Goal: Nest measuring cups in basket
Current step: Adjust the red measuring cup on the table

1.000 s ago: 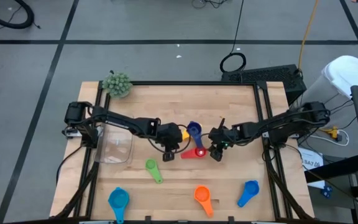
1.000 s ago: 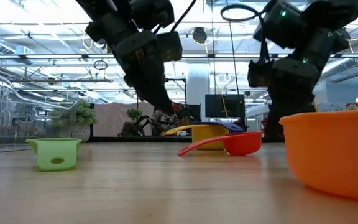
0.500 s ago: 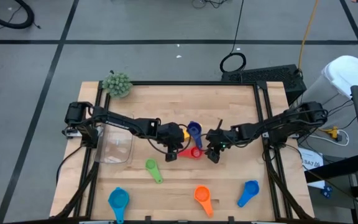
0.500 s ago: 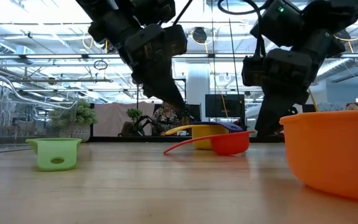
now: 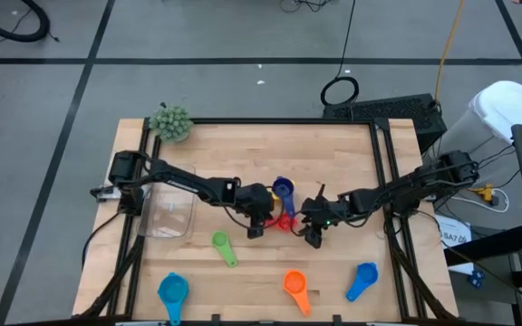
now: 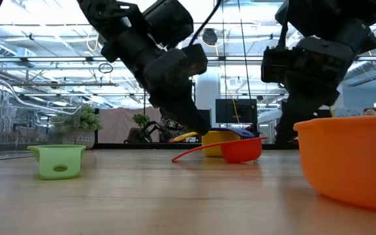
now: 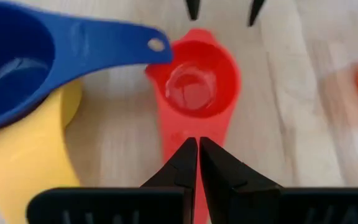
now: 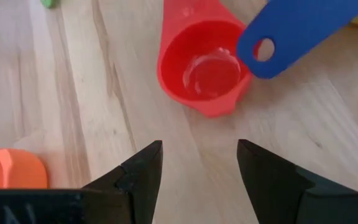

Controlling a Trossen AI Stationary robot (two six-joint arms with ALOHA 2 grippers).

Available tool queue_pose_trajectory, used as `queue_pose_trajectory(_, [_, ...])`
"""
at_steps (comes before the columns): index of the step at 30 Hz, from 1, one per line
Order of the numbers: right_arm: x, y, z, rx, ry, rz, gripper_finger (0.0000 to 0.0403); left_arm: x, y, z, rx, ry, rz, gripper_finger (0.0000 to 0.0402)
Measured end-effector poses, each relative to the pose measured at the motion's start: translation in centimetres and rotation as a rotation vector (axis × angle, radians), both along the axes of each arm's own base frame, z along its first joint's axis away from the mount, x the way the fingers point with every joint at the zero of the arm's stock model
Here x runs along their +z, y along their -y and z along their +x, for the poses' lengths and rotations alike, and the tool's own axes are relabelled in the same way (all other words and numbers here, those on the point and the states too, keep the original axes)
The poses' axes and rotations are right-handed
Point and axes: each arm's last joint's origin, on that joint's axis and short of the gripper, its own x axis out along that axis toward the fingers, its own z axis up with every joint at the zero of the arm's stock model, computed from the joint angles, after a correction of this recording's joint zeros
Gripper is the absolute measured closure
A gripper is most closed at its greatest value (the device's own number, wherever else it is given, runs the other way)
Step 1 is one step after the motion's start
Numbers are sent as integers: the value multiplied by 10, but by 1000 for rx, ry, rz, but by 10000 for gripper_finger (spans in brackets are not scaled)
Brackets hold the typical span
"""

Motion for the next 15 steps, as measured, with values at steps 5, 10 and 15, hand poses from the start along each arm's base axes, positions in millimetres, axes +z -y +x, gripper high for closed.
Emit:
queue_pose_trajectory(5, [-1, 0, -1, 7, -15, -9, 204, 3, 9, 2, -11, 34, 7, 380])
queue_pose_trajectory(10, [-1, 0, -1, 17, -14, -16, 204, -3, 17, 4, -38, 56, 159, 380])
queue_pose_trajectory(15, [-1, 0, -1, 21, -14, -19, 204, 3, 37, 8, -155, 168, 261, 380])
